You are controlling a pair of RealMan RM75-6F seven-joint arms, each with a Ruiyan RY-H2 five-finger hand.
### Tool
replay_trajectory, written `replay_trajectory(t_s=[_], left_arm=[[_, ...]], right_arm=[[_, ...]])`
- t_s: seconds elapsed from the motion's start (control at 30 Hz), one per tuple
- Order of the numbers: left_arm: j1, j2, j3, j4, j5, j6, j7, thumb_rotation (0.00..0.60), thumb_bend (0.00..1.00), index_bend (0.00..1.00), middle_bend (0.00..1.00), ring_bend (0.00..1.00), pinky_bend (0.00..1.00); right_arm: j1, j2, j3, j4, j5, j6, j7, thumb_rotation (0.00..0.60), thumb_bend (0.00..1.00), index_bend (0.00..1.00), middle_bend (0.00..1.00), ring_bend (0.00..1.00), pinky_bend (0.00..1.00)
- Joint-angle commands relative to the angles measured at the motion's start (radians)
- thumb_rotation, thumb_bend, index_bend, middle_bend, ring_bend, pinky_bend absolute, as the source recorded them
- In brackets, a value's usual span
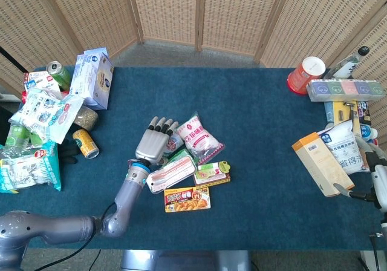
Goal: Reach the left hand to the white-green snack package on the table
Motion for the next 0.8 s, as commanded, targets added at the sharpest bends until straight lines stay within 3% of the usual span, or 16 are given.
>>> replay_trajectory(t_s=[0.03, 0.3, 0.63, 0.67, 0.7, 0.73, 0.77, 0.8], left_arm=[[0.016, 0.026, 0.023, 0.006, 0.001, -0.001, -0.004, 0.600, 0.00, 0.00, 0.00, 0.00, 0.00], [0.043, 0.061, 0.054, 0.060, 0.005, -0.035, -0.060, 0.600, 0.00, 0.00, 0.00, 0.00, 0.00], [-0.014, -0.026, 0.032, 0.160, 0.006, -0.090, -0.080, 0.600, 0.00, 0.04, 0.00, 0.00, 0.01], [-0.020, -0.036, 0.031, 0.171, 0.014, -0.089, -0.082, 0.600, 0.00, 0.07, 0.02, 0.02, 0.05], [-0.026, -0.053, 0.032, 0.189, 0.028, -0.078, -0.080, 0.600, 0.00, 0.18, 0.11, 0.12, 0.19], [-0.029, -0.066, 0.034, 0.202, 0.036, -0.069, -0.077, 0.600, 0.00, 0.34, 0.30, 0.30, 0.39], [-0.031, -0.080, 0.035, 0.215, 0.039, -0.060, -0.072, 0.600, 0.00, 0.44, 0.42, 0.43, 0.51], [-0.034, -0.096, 0.037, 0.230, 0.037, -0.053, -0.059, 0.600, 0.00, 0.61, 0.62, 0.62, 0.67]], right_arm=[[-0.002, 0.002, -0.001, -0.003, -0.004, 0.003, 0.001, 0.600, 0.00, 0.00, 0.00, 0.00, 0.00], [0.000, 0.001, -0.005, -0.011, -0.008, 0.001, -0.010, 0.600, 0.00, 0.00, 0.00, 0.00, 0.00], [0.003, -0.003, -0.007, -0.007, -0.006, -0.005, -0.014, 0.600, 0.00, 0.00, 0.00, 0.00, 0.00], [0.003, -0.003, -0.006, -0.006, -0.005, -0.006, -0.012, 0.600, 0.00, 0.00, 0.00, 0.00, 0.00], [0.003, -0.003, -0.006, -0.005, -0.004, -0.007, -0.010, 0.600, 0.00, 0.00, 0.00, 0.00, 0.00], [0.003, -0.002, -0.005, -0.004, -0.003, -0.007, -0.008, 0.600, 0.00, 0.00, 0.00, 0.00, 0.00], [0.003, -0.001, -0.005, -0.003, -0.003, -0.006, -0.005, 0.600, 0.00, 0.00, 0.00, 0.00, 0.00], [0.002, -0.001, -0.004, -0.002, -0.003, -0.005, -0.002, 0.600, 0.00, 0.00, 0.00, 0.00, 0.00]])
